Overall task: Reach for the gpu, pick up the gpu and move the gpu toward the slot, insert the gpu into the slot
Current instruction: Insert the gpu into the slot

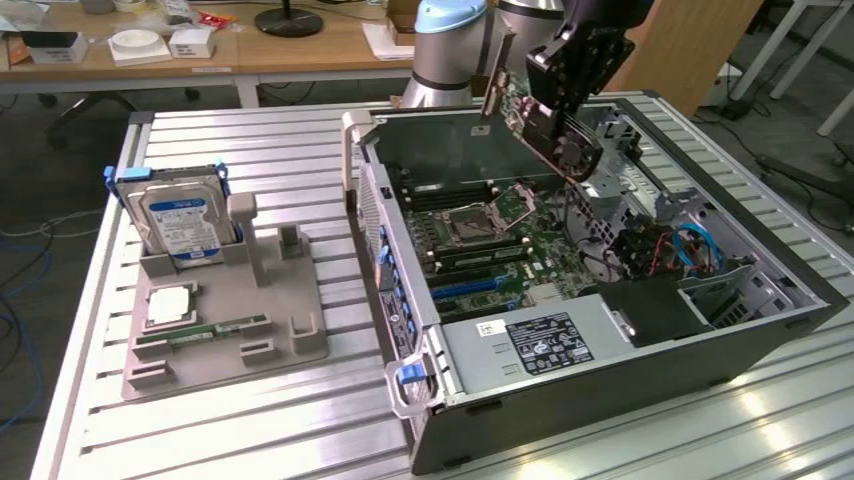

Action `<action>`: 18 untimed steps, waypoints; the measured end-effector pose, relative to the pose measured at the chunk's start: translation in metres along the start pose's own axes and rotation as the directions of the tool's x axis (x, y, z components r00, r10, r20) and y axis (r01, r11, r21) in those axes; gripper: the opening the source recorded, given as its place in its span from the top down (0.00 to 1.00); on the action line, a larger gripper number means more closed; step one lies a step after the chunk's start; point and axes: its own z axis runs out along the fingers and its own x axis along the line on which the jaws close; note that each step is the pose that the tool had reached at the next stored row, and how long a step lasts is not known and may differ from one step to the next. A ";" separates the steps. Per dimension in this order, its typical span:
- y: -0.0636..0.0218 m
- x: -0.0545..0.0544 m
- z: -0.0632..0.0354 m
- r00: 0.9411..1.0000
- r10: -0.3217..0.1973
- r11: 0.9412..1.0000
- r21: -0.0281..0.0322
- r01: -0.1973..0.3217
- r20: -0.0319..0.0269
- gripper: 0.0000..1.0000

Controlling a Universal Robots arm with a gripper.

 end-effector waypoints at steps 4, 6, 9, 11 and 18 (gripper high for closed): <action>-0.0001 0.000 0.0008 0.994 -0.105 0.994 0.000 0.105 -0.005 0.74; 0.0000 0.000 0.0010 0.991 -0.136 0.991 0.000 0.136 -0.006 0.74; -0.0001 0.000 0.0013 0.983 -0.186 0.983 0.000 0.186 -0.008 0.74; -0.0001 0.000 0.0018 0.975 -0.223 0.975 0.000 0.223 -0.010 0.74; -0.0002 0.000 0.0044 0.934 -0.358 0.934 -0.001 0.358 -0.016 0.74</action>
